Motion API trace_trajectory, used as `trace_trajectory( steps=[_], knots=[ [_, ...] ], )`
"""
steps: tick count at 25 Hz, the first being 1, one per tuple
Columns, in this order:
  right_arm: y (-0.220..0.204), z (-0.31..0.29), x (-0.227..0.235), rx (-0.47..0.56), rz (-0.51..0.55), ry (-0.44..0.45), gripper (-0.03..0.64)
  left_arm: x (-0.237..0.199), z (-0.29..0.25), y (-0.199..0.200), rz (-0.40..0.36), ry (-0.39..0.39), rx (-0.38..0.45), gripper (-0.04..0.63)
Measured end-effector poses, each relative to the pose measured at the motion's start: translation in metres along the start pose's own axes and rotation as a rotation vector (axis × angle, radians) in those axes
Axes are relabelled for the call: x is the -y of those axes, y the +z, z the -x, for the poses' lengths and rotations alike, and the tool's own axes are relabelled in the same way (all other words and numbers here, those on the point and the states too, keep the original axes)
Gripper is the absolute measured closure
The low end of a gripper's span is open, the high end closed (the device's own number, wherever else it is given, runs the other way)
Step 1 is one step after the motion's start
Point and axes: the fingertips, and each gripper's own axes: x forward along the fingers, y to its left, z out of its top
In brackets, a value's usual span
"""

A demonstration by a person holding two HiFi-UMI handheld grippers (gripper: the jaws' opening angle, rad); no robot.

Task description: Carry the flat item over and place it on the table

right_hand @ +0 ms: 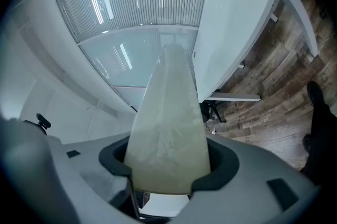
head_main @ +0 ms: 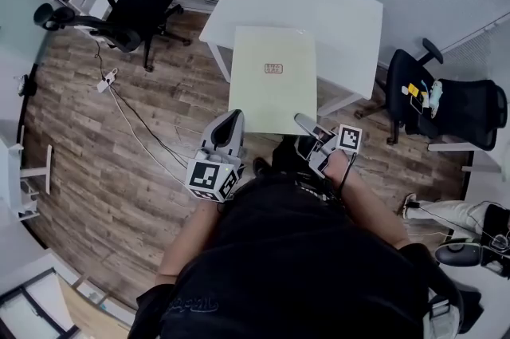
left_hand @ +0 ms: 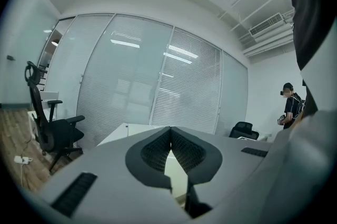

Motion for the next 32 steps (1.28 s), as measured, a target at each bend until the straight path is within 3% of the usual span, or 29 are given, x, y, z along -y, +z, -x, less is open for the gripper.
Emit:
trace_trajectory(
  steps=[18,27,32],
  knots=[
    [0.03,-0.031,0.002,-0.037,-0.008,0.034,0.327,-0.02,-0.028,0.003,-0.008,0.037,-0.012,0.58],
    [0.076,-0.04,0.006,-0.039,-0.013,0.035,0.327,-0.019,-0.077,0.012,-0.027,0.027,-0.017,0.58],
    [0.132,-0.049,0.016,-0.044,-0.021,0.034,0.327,-0.025,-0.137,0.02,-0.044,0.028,-0.031,0.58]
  ],
)
